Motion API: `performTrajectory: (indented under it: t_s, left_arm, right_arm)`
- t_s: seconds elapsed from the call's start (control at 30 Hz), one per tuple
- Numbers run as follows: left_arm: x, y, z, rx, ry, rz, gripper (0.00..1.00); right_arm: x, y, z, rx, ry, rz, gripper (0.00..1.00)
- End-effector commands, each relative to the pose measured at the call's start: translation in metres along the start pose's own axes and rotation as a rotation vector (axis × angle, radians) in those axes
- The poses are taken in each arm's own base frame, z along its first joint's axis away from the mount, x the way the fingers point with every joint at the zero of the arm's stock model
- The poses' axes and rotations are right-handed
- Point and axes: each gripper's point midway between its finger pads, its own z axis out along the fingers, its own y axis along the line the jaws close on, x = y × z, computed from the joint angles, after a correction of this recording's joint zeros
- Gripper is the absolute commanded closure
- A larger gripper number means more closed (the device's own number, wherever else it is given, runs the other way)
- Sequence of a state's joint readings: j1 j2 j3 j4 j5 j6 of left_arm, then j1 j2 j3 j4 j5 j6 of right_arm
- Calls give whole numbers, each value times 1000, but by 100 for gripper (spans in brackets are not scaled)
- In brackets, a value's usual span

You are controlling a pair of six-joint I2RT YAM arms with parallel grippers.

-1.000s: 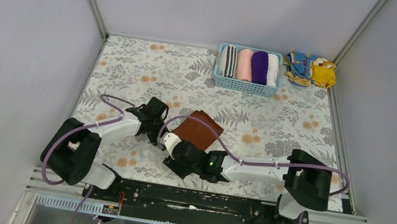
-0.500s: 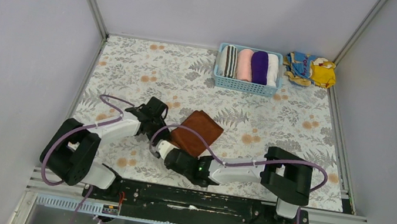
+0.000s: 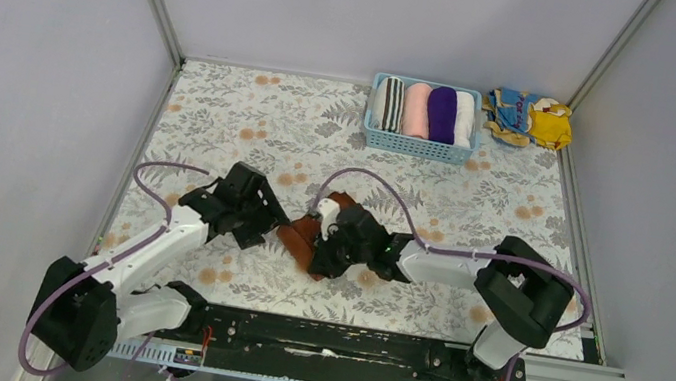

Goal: Roll the towels
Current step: Roll the towel at the center of the board.

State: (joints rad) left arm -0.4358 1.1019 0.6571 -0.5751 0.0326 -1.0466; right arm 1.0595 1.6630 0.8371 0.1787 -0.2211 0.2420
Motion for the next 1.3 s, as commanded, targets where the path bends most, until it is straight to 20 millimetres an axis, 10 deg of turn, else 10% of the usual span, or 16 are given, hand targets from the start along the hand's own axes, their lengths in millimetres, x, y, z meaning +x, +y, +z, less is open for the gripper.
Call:
performTrajectory:
  t_s: [0.0,0.73,1.27]
  left_arm:
    - [0,8,-8,-26,-4,-24,28]
    - [19,-14,44,-8,114,20,34]
    - [29,28,69,-152,133,27,46]
  right_arm:
    - [-23,39,-19,-363,-106,226,98]
    - [7,-22,-7,-501,-102,766,85]
    - [-16,-37,-55,102,-22,133,28]
